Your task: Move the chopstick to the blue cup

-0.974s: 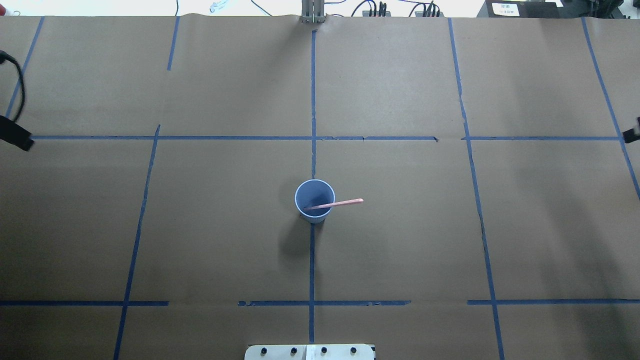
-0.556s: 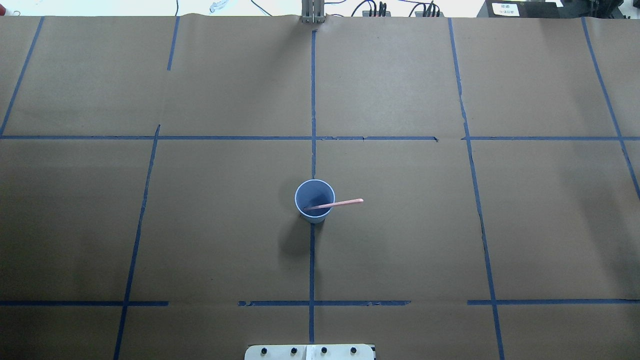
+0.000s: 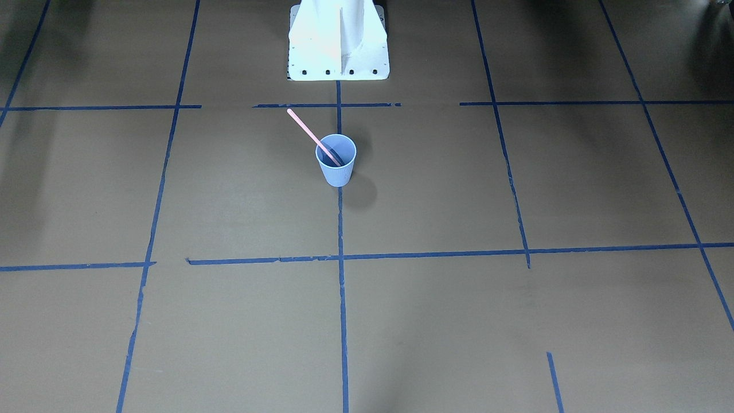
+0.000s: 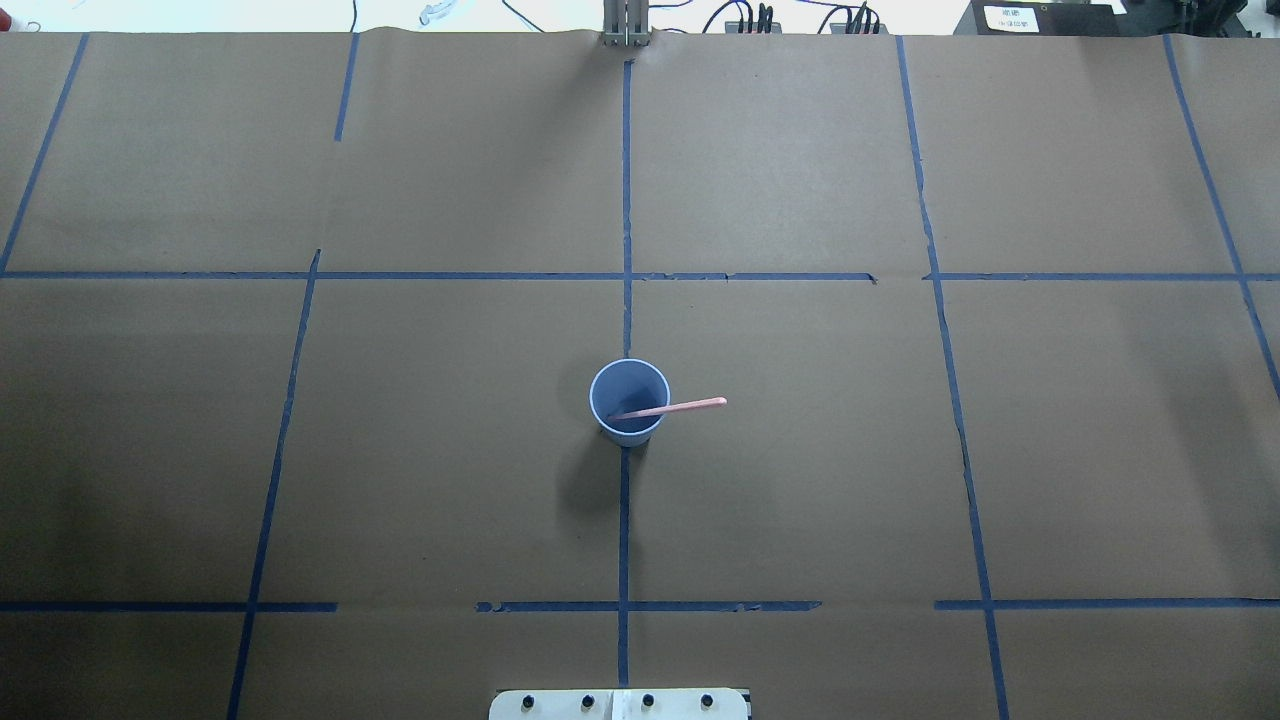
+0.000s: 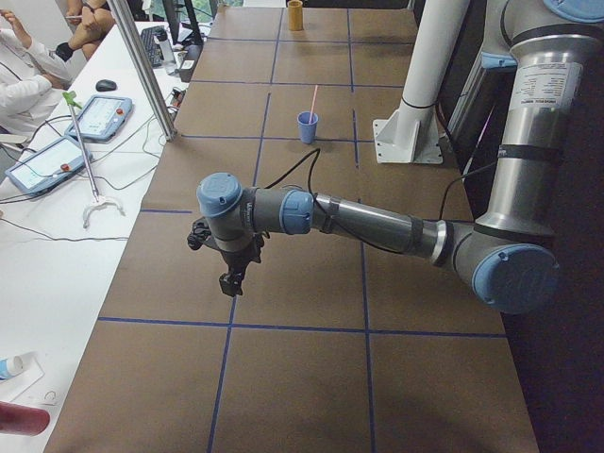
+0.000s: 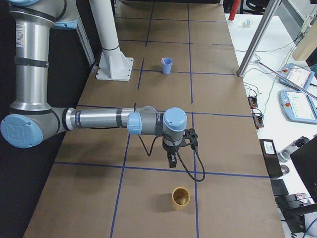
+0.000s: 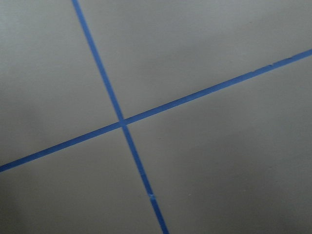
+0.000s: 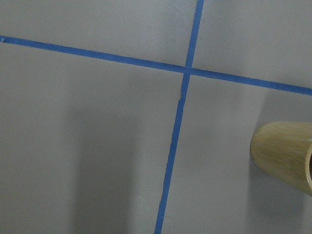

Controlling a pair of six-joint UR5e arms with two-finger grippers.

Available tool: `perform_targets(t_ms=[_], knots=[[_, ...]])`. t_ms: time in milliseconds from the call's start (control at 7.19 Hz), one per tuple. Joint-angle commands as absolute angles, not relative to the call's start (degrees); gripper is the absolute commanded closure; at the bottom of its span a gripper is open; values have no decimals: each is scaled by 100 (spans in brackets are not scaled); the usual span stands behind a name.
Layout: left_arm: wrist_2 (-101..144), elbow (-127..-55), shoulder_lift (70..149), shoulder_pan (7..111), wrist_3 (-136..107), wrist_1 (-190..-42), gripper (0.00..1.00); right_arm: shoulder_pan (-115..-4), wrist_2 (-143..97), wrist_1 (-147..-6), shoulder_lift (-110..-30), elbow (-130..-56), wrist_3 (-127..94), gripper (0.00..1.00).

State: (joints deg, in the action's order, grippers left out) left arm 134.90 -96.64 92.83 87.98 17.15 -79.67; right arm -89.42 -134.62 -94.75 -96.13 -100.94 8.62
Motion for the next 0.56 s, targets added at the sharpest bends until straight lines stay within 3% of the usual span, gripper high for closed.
perform_targets(t_ms=[0,417], knots=[[13518,-10148,8608,8946,1548,-7937,0,-8992,-13447,-9607,-9563,-10081,905,0],[13544,-10160,8587,8947,1371,-7928,0,-8886,-13245,-9580,-9343,-9949,905,0]])
